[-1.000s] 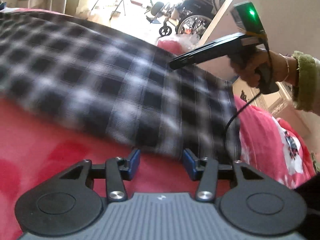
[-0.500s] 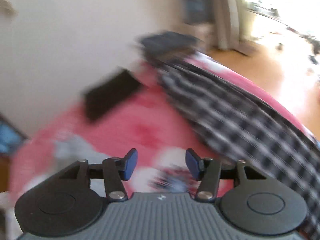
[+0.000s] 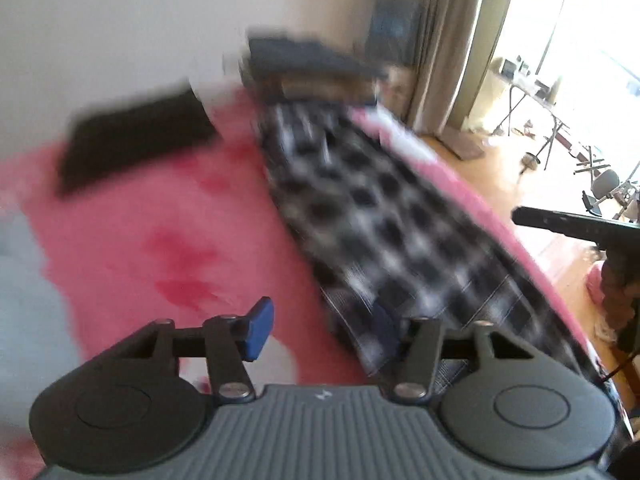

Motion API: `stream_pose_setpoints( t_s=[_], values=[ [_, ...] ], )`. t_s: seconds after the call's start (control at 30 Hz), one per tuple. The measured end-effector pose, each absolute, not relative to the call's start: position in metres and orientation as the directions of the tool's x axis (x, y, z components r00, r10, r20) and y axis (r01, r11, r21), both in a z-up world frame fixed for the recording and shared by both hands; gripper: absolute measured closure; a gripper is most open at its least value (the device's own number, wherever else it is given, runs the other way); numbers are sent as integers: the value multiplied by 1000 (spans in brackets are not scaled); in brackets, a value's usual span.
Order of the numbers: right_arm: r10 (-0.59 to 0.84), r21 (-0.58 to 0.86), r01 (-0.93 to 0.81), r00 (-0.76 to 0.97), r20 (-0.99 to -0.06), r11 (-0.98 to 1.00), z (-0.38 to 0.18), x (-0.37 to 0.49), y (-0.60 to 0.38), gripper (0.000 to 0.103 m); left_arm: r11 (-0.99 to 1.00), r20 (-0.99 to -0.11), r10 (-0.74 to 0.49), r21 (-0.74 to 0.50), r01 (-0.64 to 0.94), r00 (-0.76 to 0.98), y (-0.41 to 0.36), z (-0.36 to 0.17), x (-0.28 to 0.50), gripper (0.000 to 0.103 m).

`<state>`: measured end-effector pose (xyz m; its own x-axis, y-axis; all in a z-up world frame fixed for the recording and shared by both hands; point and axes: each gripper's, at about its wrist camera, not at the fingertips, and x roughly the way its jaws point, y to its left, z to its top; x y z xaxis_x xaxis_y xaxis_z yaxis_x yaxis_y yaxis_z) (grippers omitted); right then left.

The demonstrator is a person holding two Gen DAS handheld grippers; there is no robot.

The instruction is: Fold clothes

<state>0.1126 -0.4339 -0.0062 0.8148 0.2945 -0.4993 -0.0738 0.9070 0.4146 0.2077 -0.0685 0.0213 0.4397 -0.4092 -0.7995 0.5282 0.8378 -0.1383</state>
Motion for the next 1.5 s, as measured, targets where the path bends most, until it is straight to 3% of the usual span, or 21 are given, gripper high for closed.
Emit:
stream_pose_setpoints(
  t_s=[0.1,0.23,0.33,0.37,0.5,0.77,1.0,1.27,1.5],
  values=[
    [279,397,-48,788,-549,917,-47,131,-428,83,825,-820,-420,-165,540,390,-86,-31,223,61],
    [280,355,-66,752,-596,933,-74,135,-432,84,831,-831,-422,-194,521,363,-92,-59,237,70],
    [282,342,-67,725,-628,937,-88,138,-435,84,837,-845,-403,-184,516,352,-95,-71,240,99],
    [280,338,-66,717,-639,939,-93,139,-436,84,838,-849,-397,-181,514,349,-97,-74,241,100],
    [255,312,-52,709,-658,949,-97,138,-444,91,854,-868,-359,-158,495,342,-97,-90,239,101],
    [219,196,-116,719,-660,974,-74,146,-442,90,867,-861,-360,-167,470,359,-94,-90,236,100],
    [116,175,5,727,-677,985,-66,154,-478,91,871,-838,-376,-174,459,395,-90,-96,234,99],
    [214,199,-104,698,-683,975,-54,178,-467,90,890,-781,-372,-147,432,501,-71,-61,236,96],
    [262,178,-193,702,-662,965,-45,254,-448,91,812,-750,-470,-160,561,465,-119,-65,255,92]
  ],
)
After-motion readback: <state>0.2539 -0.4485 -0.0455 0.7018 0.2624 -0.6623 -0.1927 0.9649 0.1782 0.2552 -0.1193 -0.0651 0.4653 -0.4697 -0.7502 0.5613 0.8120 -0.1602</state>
